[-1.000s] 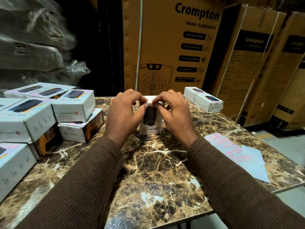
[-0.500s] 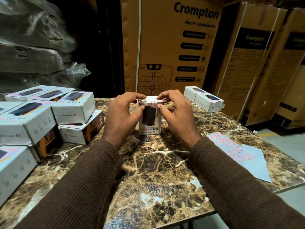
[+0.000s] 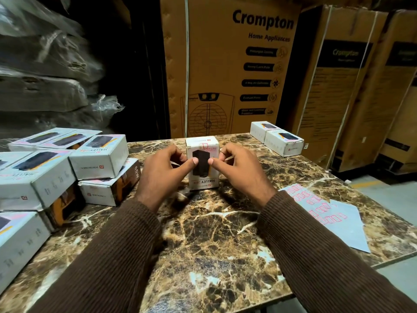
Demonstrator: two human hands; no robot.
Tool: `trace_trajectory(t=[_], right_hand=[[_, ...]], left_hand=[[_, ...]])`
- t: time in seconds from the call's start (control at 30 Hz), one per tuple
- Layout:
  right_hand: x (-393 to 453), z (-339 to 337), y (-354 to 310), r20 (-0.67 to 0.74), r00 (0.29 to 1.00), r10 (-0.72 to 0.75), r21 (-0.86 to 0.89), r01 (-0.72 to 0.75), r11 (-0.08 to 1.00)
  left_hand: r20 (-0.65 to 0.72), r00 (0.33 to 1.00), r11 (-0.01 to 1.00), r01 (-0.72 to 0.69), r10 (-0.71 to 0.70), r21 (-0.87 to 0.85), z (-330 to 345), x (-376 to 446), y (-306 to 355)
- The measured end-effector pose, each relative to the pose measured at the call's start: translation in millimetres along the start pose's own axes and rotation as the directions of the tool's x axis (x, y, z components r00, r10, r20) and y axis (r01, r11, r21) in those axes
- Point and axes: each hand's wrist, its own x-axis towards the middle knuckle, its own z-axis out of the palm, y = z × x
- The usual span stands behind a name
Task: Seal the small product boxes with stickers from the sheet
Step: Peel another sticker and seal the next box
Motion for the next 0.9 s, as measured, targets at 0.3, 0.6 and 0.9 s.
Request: trace_trajectory(t=[0.3, 0.6, 0.9], right_hand=[[3.0, -7.4, 1.2, 0.027, 0.999, 0.019, 0.050, -0.020, 0.999], [4.3, -6.5, 5.6, 0.124, 0.992, 0.035, 0.013, -0.037, 0.999], [-3.3, -4.8, -2.3, 0.297, 0.921, -0.252, -0.044, 0.277, 0.960]], left_hand=[[0.028, 0.999, 0.991, 0.021, -0.018, -0.128, 3.7, -3.9, 10.7], [0.036, 0.999, 0.996, -0.020, 0.017, 0.087, 0.1, -6.8, 11.3], [-0.023, 0.984, 0.974, -0.176, 0.174, -0.141, 4.8, -1.4, 2.6]])
